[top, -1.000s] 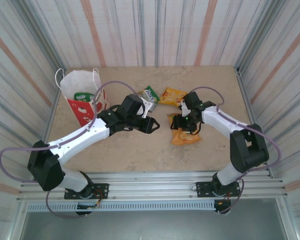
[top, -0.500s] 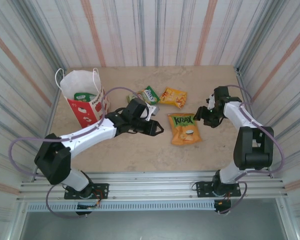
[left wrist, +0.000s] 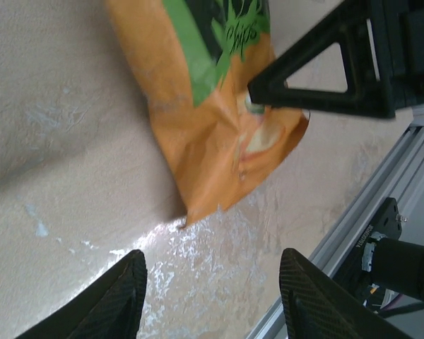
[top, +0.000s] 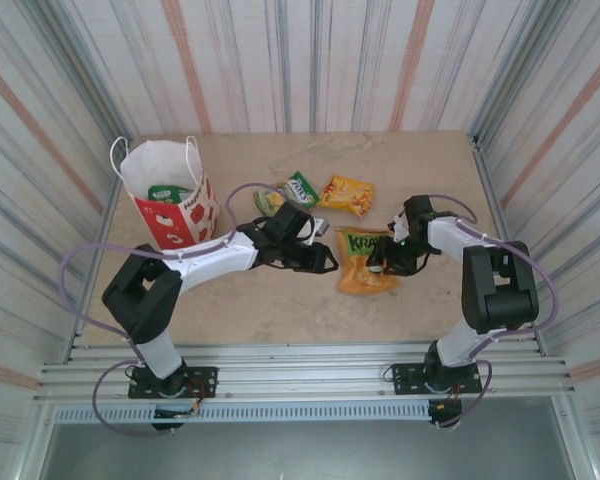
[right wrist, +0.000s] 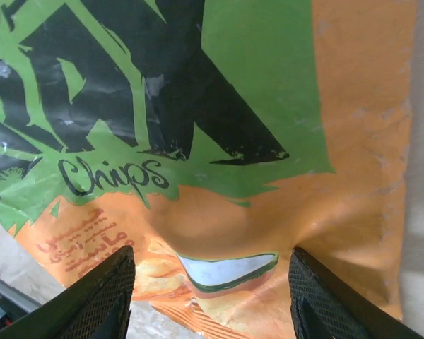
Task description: Place the snacks into the paper bag
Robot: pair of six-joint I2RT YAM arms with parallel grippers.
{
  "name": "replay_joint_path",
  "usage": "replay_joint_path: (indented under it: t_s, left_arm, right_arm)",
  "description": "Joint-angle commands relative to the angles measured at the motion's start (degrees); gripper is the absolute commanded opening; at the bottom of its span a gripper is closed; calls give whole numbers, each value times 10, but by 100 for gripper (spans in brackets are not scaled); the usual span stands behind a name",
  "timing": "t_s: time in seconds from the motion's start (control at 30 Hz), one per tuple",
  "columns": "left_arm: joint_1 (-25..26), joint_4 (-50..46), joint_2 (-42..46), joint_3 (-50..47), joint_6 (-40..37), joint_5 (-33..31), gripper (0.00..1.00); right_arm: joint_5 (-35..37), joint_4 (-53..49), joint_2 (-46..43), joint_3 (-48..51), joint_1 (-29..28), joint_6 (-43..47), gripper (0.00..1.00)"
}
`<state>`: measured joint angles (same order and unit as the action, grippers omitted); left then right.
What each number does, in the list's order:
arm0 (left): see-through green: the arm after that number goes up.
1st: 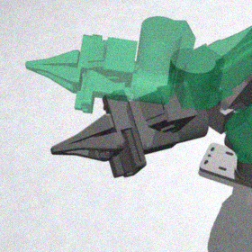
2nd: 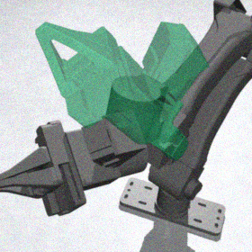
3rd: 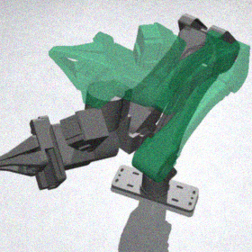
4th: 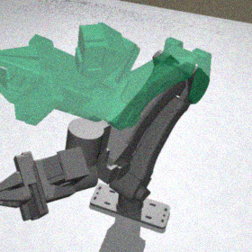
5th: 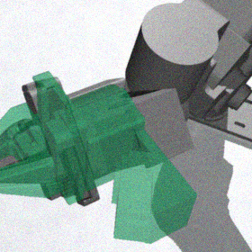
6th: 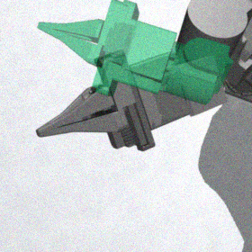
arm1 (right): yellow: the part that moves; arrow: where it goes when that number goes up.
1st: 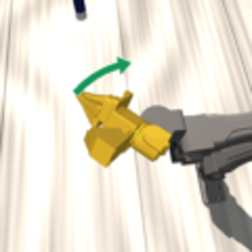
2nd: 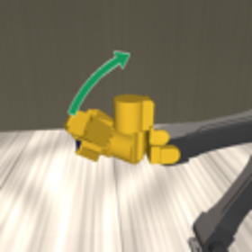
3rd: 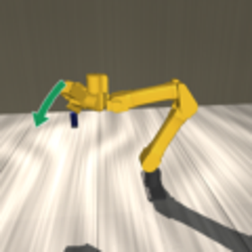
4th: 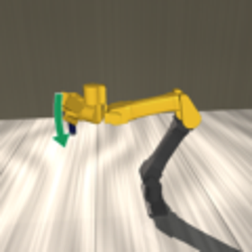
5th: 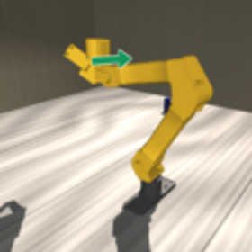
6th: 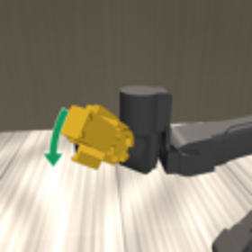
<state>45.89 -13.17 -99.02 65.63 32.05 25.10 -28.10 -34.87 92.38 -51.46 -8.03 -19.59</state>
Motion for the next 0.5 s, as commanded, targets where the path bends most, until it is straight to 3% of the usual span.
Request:
replay_joint_path:
  t_s: [0.0, 0.23, 0.47]
  left_arm:
    - [4, 9, -25, 30, 12, 0, 56]
    - [4, 4, -95, 90, 5, -3, 62]
    - [5, 10, -148, 123, 17, -5, 70]
  right_arm:
    - [-11, 5, -55, 10, -15, -38, 60]
    - [15, -31, -107, -16, 34, -19, 66]
    - [-2, -32, -62, -43, 56, 12, 65]
